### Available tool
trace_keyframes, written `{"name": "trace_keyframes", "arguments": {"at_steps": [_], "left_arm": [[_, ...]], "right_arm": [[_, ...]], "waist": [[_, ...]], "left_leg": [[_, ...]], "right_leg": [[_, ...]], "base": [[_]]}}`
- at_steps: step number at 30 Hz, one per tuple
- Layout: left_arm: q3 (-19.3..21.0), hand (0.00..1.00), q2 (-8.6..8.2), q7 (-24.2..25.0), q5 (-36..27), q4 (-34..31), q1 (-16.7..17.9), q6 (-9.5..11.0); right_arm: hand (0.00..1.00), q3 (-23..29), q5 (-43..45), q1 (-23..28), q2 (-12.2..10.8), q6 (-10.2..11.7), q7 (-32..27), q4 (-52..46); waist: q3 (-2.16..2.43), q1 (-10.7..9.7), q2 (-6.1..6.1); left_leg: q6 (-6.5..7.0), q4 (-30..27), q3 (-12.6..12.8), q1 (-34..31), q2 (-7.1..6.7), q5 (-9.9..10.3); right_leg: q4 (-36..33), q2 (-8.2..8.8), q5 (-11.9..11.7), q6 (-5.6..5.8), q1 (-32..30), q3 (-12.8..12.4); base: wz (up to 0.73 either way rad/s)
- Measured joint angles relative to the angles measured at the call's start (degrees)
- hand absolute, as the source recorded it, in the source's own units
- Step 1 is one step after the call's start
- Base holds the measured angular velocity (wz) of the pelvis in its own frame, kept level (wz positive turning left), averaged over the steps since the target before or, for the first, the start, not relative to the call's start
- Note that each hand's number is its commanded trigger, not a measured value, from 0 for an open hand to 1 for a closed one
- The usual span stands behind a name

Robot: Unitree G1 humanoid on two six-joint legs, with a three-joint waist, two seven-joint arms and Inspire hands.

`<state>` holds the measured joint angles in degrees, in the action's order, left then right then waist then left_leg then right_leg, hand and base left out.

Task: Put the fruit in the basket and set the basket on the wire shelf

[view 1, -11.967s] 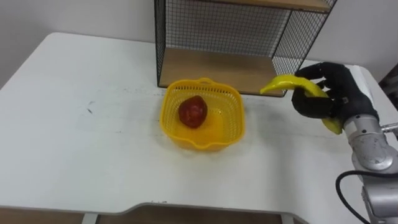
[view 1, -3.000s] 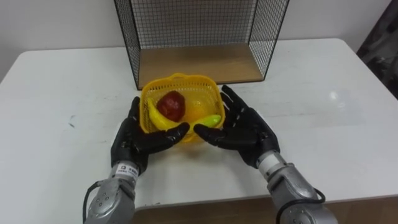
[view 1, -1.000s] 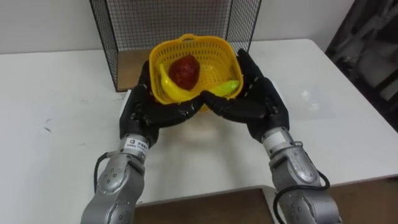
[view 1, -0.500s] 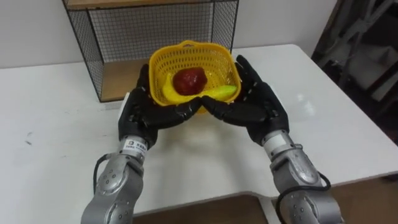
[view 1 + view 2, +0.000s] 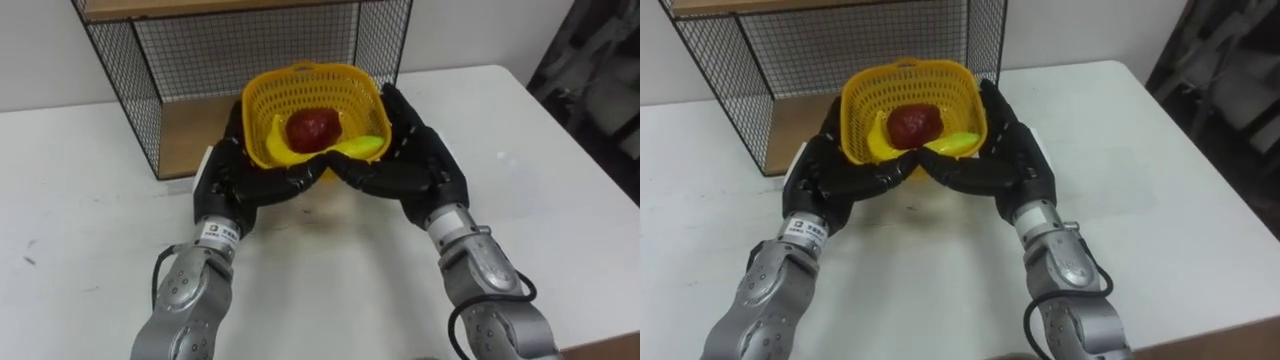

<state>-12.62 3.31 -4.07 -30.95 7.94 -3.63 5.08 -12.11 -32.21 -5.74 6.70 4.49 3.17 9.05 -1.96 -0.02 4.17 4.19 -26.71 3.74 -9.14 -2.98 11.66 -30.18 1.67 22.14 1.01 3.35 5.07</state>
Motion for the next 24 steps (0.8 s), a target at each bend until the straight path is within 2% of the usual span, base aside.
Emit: {"name": "trace_keyframes", "arguments": {"at_steps": [1,2,3,6,10,14,17,22,24], "left_arm": [[0.0,0.00,-0.06,0.0,0.0,0.0,-0.1,0.0],[0.1,0.00,0.05,0.0,-0.1,0.0,-0.1,0.0],[-0.1,0.00,0.04,0.0,-0.3,0.7,-0.1,-0.1],[0.1,0.00,-0.05,0.0,0.0,1.1,-0.3,-0.1],[0.6,0.00,-0.12,0.0,0.0,1.1,-0.3,-0.6],[1.5,0.00,-0.43,0.0,0.0,1.2,-0.6,-1.6],[2.3,0.00,-0.64,0.0,0.4,2.4,-1.4,-2.2],[3.2,0.00,-0.87,-0.3,1.1,4.1,-2.4,-2.7],[3.8,0.00,-0.98,-0.5,1.3,6.3,-4.9,-3.2]], "right_arm": [[0.00,0.0,0.1,0.0,0.1,0.0,0.0,0.0],[0.00,0.0,0.4,-0.2,0.2,0.1,0.0,0.0],[0.00,0.0,0.7,0.1,0.3,0.0,0.1,0.2],[0.00,-0.1,0.5,-1.3,0.3,0.0,0.5,2.2],[0.00,0.0,0.5,-2.4,0.3,-0.7,0.7,2.2],[0.00,0.0,0.5,-3.8,-0.7,-0.9,0.5,4.6],[0.00,0.0,1.2,-4.7,-0.7,-1.1,0.1,4.6],[0.00,0.0,1.2,-10.1,-0.9,-2.2,-0.6,7.5],[0.00,0.0,1.0,-12.6,-1.6,-2.2,-0.6,10.1]], "waist": [[-0.17,0.0,-0.30],[-0.46,0.3,-0.74],[-0.43,0.2,-1.31],[-0.18,0.2,-1.71],[-0.09,0.4,-1.60],[0.06,0.6,-1.57],[0.10,1.7,-1.60],[0.21,2.1,-1.68],[0.22,2.4,-1.67]], "left_leg": [[-0.01,0.3,-0.4,0.1,0.20,0.0],[-0.07,0.7,-0.6,0.0,0.26,-0.1],[-0.08,0.9,-0.8,0.2,0.31,-0.1],[-0.35,1.8,-0.8,0.5,0.38,-0.3],[-0.42,2.2,-1.0,0.4,0.35,-0.3],[-0.44,2.5,-1.6,1.4,0.25,-0.3],[-0.48,3.1,-1.6,2.1,0.17,-0.3],[-0.56,3.9,-1.8,3.6,0.20,-0.4],[-0.68,4.1,-2.1,4.2,0.26,-0.5]], "right_leg": [[1.3,-0.27,0.0,0.22,-0.5,-0.3],[5.6,0.21,-0.7,-0.19,-1.9,-0.4],[6.4,0.44,-2.9,-2.22,-2.2,0.4],[7.8,0.33,-3.8,-2.76,-1.3,1.5],[8.7,0.25,-3.8,-2.86,-1.1,2.1],[10.6,0.22,-4.4,-2.87,0.8,3.1],[11.2,0.29,-4.5,-2.82,1.7,3.3],[13.5,0.03,-5.3,-2.87,3.9,3.7],[15.1,-0.21,-6.1,-2.84,5.1,4.0]], "base": [[0.00],[0.00],[0.00],[0.03],[0.08],[0.08],[0.02],[0.02],[0.05]]}}
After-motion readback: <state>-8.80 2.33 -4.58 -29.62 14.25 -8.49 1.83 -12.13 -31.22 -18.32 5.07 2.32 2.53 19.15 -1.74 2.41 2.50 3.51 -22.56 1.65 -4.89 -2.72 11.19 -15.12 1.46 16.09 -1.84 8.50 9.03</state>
